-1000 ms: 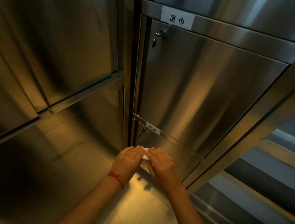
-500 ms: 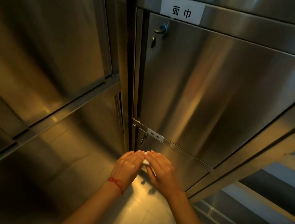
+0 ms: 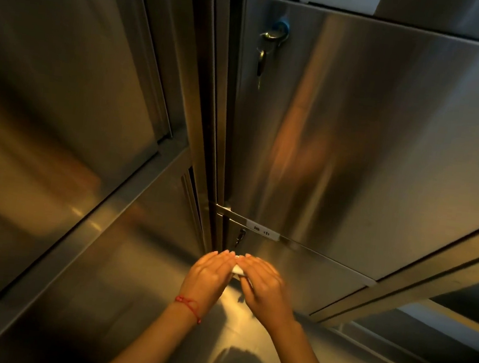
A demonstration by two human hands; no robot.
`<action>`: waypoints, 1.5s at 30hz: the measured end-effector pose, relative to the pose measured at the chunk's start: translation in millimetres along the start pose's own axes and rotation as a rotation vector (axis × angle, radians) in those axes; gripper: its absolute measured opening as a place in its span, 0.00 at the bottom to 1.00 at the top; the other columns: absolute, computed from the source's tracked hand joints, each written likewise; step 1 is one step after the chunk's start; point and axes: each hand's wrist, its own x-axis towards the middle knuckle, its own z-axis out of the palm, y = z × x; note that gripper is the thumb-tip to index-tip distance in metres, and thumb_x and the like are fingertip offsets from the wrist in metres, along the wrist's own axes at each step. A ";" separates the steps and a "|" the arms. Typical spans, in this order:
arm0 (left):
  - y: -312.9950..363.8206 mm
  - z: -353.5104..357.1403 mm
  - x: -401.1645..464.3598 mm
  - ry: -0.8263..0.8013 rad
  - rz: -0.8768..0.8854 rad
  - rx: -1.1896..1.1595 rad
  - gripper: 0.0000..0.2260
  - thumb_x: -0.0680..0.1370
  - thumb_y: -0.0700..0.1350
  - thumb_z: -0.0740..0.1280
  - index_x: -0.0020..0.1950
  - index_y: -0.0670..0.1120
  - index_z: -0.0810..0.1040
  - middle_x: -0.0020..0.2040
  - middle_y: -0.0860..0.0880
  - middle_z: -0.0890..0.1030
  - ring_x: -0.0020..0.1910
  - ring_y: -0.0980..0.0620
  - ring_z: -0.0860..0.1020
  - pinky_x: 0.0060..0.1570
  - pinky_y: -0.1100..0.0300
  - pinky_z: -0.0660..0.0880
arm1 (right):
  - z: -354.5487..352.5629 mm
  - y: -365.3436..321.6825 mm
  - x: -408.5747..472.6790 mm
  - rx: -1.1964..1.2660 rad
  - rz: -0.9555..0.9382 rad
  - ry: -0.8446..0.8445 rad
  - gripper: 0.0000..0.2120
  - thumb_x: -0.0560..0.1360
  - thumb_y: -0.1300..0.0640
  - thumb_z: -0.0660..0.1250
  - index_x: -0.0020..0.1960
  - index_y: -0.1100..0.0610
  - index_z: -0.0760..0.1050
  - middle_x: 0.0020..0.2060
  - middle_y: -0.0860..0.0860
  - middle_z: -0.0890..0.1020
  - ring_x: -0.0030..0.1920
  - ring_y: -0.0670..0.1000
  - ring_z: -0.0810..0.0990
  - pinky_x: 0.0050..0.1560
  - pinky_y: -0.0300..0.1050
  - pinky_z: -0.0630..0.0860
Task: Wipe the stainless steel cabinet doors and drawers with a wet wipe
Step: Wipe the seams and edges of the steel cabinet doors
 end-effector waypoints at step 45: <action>-165.4 283.6 -57.1 0.484 0.146 0.177 0.14 0.81 0.41 0.59 0.52 0.34 0.81 0.52 0.38 0.81 0.54 0.41 0.80 0.58 0.50 0.75 | 289.7 173.2 -36.6 -0.017 -0.315 0.372 0.13 0.71 0.66 0.64 0.54 0.68 0.79 0.53 0.60 0.81 0.58 0.56 0.79 0.56 0.52 0.77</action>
